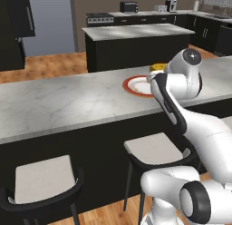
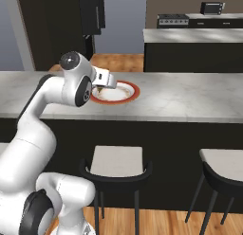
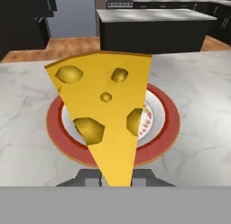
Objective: Take the cheese, steak, and avocado from the fridge and place them on the plate on the dining counter to create an appetizer plate.
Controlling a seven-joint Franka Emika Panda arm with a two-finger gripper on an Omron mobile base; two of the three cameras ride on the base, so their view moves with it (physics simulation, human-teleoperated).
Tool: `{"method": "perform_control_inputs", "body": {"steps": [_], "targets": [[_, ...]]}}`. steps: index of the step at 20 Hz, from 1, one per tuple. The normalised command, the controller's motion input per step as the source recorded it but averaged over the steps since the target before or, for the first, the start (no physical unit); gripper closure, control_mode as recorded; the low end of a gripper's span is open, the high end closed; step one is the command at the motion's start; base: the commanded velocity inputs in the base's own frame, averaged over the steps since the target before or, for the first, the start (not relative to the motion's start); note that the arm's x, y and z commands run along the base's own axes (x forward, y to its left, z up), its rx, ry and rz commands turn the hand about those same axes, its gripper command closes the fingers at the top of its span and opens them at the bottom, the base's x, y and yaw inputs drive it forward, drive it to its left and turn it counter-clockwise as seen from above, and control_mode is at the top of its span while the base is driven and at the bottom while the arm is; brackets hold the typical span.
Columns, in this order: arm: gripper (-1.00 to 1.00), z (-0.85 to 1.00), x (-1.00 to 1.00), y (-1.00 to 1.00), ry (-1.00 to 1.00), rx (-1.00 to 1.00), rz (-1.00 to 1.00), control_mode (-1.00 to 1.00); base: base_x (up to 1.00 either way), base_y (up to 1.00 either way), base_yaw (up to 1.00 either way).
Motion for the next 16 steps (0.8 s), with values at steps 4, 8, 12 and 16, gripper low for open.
{"method": "perform_control_inputs", "body": {"steps": [4, 8, 12, 16], "targets": [[1.00, -0.22, 0.53, -0.01, 0.07, 0.00, 0.00, -1.00, 0.00, 0.00, 0.00], [1.00, -0.26, 0.51, -0.06, 0.09, 0.00, 0.00, -1.00, 0.00, 0.00, 0.00], [1.00, -0.22, 0.43, -0.13, 0.06, 0.00, 0.00, -1.00, 0.00, 0.00, 0.00], [1.00, -0.29, 0.42, -0.15, 0.04, 0.00, 0.00, -1.00, 0.00, 0.00, 0.00]]}}
